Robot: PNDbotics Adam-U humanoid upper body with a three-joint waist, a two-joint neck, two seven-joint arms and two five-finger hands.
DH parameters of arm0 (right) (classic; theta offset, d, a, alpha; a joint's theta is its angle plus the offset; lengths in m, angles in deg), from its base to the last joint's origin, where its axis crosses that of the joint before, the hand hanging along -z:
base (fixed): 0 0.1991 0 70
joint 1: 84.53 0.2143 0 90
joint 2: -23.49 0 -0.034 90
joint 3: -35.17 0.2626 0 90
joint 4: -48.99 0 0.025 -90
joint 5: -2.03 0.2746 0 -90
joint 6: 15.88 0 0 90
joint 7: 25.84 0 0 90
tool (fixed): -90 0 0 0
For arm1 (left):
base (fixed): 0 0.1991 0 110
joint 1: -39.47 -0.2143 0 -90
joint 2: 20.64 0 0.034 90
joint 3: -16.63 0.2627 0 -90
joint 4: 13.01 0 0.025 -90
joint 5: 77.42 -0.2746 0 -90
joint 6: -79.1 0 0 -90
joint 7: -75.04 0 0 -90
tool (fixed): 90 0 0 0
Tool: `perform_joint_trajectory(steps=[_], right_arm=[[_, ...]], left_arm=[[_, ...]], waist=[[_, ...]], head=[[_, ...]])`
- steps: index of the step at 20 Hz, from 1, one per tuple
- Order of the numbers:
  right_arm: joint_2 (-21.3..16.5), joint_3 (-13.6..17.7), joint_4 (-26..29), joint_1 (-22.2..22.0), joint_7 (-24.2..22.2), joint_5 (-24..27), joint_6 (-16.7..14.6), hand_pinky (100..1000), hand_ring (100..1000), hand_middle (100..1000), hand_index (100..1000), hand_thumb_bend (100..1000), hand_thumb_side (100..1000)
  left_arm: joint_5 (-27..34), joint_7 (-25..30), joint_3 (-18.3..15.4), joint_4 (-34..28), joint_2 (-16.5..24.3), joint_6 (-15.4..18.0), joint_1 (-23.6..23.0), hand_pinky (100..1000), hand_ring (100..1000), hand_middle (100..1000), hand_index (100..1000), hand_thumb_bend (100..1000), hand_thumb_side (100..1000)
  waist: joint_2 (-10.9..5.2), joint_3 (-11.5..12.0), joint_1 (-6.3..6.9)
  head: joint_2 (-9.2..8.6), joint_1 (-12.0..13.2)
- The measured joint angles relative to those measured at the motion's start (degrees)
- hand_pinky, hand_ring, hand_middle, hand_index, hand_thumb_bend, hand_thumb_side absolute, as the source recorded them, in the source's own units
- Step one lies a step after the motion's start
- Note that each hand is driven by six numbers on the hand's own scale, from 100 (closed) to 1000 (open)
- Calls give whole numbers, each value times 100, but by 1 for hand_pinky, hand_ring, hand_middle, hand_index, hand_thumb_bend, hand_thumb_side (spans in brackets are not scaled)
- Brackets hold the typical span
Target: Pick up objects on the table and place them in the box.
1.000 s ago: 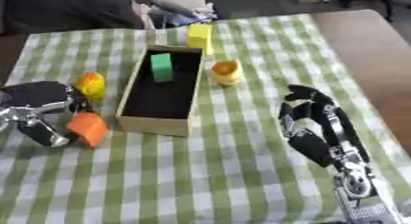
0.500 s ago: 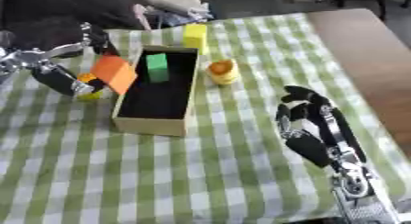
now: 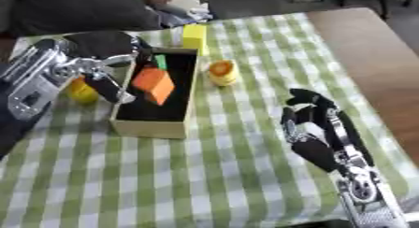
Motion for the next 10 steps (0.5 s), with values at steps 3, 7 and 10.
perform_joint_trajectory(steps=[3, 7, 10], right_arm=[[30, -8, 0, 2, -18, 1, 0, 601, 558, 673, 829, 100, 411], [32, -8, 0, 3, -22, 3, 2, 601, 558, 673, 829, 100, 411], [32, -8, 0, 10, -25, 3, 6, 601, 558, 673, 829, 100, 409]], left_arm=[[-32, 94, 59, 166, -145, 71, 19, 747, 655, 624, 696, 351, 297], [36, 351, 115, 267, -206, 158, 19, 762, 677, 664, 746, 412, 429], [178, 594, 114, 263, -206, 202, 19, 774, 703, 704, 803, 465, 500]], waist=[[0, -13, 0], [0, -13, 0], [0, -4, 0]], head=[[-1, 1], [-2, 1], [-3, 0]])
